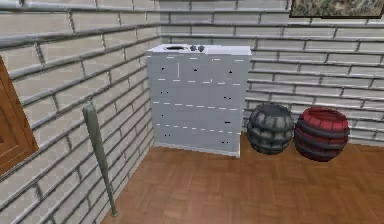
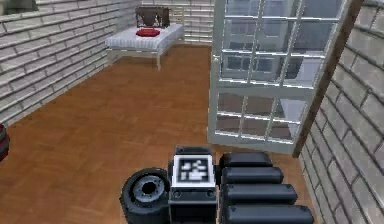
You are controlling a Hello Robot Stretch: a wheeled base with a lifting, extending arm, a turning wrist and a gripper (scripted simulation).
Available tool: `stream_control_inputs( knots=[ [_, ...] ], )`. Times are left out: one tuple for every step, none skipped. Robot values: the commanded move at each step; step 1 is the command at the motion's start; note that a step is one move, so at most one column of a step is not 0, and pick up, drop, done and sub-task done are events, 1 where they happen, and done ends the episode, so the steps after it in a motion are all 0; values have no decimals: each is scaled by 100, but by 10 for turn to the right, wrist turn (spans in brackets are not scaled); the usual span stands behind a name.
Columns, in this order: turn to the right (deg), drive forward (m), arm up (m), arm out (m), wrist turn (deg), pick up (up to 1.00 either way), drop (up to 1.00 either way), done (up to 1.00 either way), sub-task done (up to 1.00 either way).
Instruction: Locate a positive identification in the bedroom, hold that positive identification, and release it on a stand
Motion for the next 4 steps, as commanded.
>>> stream_control_inputs(
  knots=[
    [0, 10, 0, 0, 0, 0, 0, 0, 0],
    [450, 0, 0, 0, 0, 0, 0, 0, 0],
    [210, 0, 0, 0, 0, 0, 0, 0, 0],
    [-450, 0, 0, 0, 0, 0, 0, 0, 0]
  ],
)
